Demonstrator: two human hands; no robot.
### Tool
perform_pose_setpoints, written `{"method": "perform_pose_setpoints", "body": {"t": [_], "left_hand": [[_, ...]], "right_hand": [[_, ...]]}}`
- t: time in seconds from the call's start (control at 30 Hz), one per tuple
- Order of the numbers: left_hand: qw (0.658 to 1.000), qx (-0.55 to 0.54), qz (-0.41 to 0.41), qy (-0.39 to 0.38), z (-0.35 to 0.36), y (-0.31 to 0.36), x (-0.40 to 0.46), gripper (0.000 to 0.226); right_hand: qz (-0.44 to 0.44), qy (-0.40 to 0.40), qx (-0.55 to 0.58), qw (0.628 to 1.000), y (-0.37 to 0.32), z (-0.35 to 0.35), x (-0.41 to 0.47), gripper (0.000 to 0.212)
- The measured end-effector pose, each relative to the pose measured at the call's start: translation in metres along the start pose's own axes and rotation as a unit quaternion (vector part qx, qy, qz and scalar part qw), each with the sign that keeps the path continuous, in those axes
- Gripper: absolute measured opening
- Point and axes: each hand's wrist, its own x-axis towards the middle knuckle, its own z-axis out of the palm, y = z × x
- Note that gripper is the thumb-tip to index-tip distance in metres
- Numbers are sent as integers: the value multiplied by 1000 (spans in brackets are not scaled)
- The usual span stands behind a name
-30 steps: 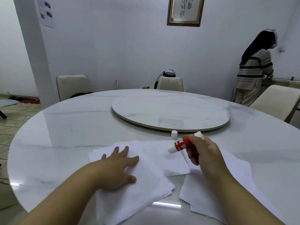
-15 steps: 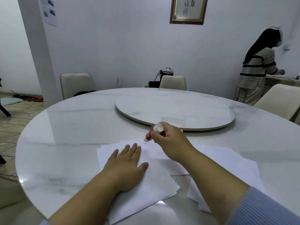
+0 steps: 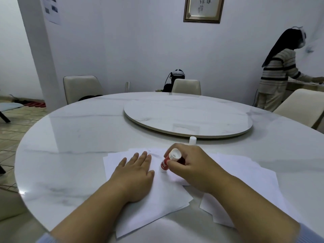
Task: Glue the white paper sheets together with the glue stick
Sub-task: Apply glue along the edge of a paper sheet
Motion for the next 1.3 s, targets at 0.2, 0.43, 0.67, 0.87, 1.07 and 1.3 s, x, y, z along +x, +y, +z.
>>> {"method": "perform_pose_setpoints", "body": {"t": [0.2, 0.43, 0.67, 0.87, 1.07, 1.3], "left_hand": [[1000, -15, -3, 0, 1, -1, -1, 61], [988, 16, 78, -131, -38, -11, -7, 64], [996, 61, -9, -69, -27, 8, -14, 65], [997, -35, 16, -73, -28, 6, -14, 61], [990, -20, 70, -124, -33, -4, -10, 61], [987, -120, 64, -81, -27, -5, -8, 53]], "right_hand": [[-23, -24, 76, 997, 0, -13, -31, 20], [59, 157, 329, 929, 20, -33, -29, 21], [90, 265, 315, 907, 27, -31, -25, 28], [92, 238, 256, 933, 30, -17, -19, 17], [99, 223, 219, 945, 26, -9, -17, 17], [73, 135, 134, 979, 11, -12, 9, 11]]}}
